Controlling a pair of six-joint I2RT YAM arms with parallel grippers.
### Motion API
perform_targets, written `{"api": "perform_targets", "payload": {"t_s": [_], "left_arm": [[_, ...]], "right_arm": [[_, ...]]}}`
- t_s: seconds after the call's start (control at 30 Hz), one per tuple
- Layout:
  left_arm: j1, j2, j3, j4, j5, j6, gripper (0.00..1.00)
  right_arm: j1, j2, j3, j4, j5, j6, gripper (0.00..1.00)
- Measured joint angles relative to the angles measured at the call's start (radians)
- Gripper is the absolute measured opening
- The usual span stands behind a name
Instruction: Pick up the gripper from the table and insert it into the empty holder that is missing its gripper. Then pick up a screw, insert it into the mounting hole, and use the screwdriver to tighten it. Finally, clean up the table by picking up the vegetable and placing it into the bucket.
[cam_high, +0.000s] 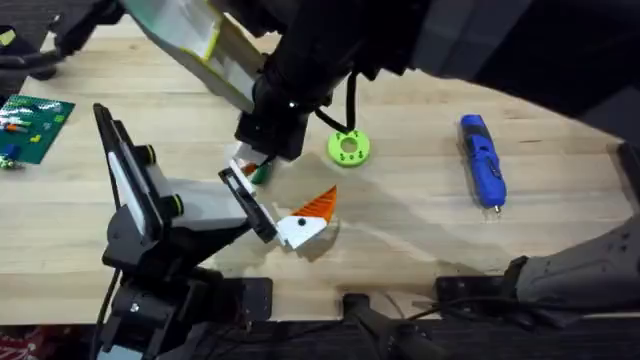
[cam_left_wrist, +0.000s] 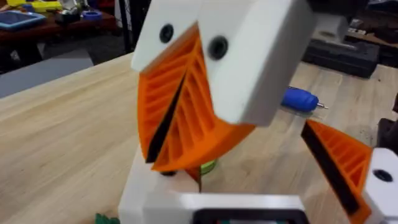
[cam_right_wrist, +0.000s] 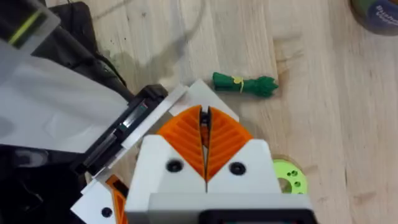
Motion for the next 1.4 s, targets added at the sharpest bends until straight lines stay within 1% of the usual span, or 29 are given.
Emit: {"api": "perform_targets", "payload": {"t_s": [0.5, 0.53, 0.57, 0.67, 0.7, 0.73, 0.83, 1.23, 1.4], "left_arm": [[0.000, 0.000, 0.000, 0.000, 0.001, 0.000, 0.986], [0.000, 0.000, 0.000, 0.000, 0.001, 0.000, 0.986], [0.000, 0.000, 0.000, 0.000, 0.001, -0.001, 0.986], [0.001, 0.000, 0.000, 0.000, -0.001, 0.000, 0.986], [0.001, 0.000, 0.000, 0.000, -0.001, 0.001, 0.986], [0.001, 0.000, 0.000, 0.000, -0.001, 0.001, 0.986], [0.001, 0.000, 0.000, 0.000, -0.001, 0.001, 0.986], [0.001, 0.000, 0.000, 0.000, -0.001, 0.001, 0.985], [0.001, 0.000, 0.000, 0.000, 0.001, 0.006, 0.986]], "right_arm": [[0.000, 0.000, 0.000, -0.003, 0.000, 0.000, 0.006], [0.000, 0.000, 0.000, -0.004, 0.001, 0.003, 0.035], [0.003, 0.000, 0.000, -0.011, -0.007, -0.003, 0.431], [-0.005, -0.004, 0.000, -0.018, 0.019, -0.004, 0.855], [-0.012, -0.005, 0.000, -0.020, 0.023, -0.004, 0.950], [-0.017, -0.005, 0.000, -0.022, 0.024, -0.006, 0.982], [-0.017, -0.006, 0.000, -0.025, 0.025, -0.003, 0.995], [-0.017, -0.009, 0.000, -0.026, 0.025, -0.003, 0.995], [-0.013, -0.033, 0.000, -0.048, 0.021, -0.003, 0.995]]}}
